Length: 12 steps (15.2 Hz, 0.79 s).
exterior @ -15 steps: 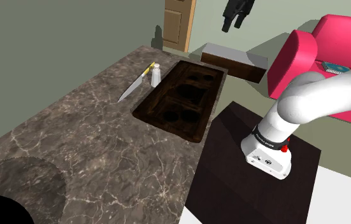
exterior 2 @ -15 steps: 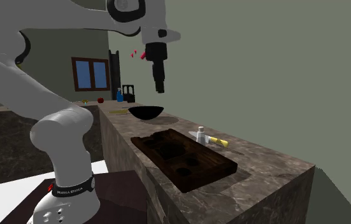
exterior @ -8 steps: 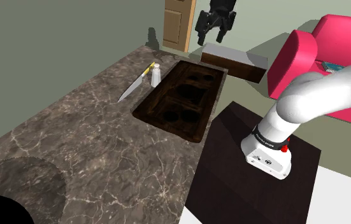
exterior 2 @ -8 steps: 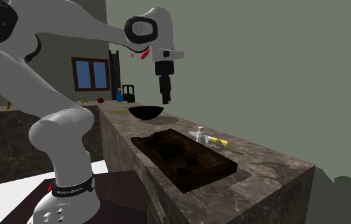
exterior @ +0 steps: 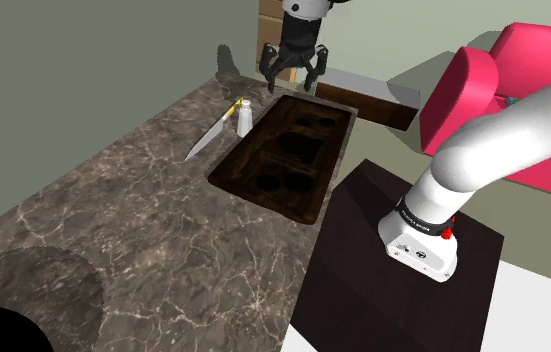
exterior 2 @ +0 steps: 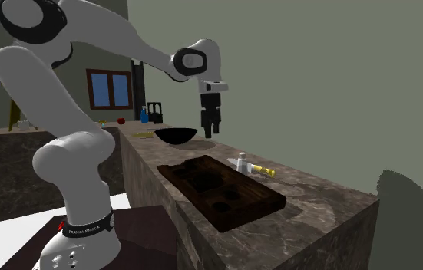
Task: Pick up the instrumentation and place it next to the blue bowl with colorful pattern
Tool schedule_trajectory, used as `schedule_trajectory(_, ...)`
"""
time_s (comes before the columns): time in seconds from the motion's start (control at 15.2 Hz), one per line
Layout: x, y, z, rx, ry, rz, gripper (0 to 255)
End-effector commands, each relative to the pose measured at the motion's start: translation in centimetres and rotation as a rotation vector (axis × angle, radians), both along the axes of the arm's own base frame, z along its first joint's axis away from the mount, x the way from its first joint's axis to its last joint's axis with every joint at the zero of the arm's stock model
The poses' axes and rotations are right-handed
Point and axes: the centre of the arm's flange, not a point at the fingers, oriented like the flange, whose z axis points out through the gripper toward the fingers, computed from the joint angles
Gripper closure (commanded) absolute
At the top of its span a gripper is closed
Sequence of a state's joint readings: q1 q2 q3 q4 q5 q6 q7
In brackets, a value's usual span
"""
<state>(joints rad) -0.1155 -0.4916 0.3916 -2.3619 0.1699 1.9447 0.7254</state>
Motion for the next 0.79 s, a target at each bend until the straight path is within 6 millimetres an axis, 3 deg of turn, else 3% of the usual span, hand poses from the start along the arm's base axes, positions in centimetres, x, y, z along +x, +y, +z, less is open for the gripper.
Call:
schedule_trajectory(0.0,1.9,1.3,-1.3,0.003,0.003,-0.081,0)
schedule_trajectory(0.73,13.2,6.7,-9.2,0.008,0.023,-0.481,0)
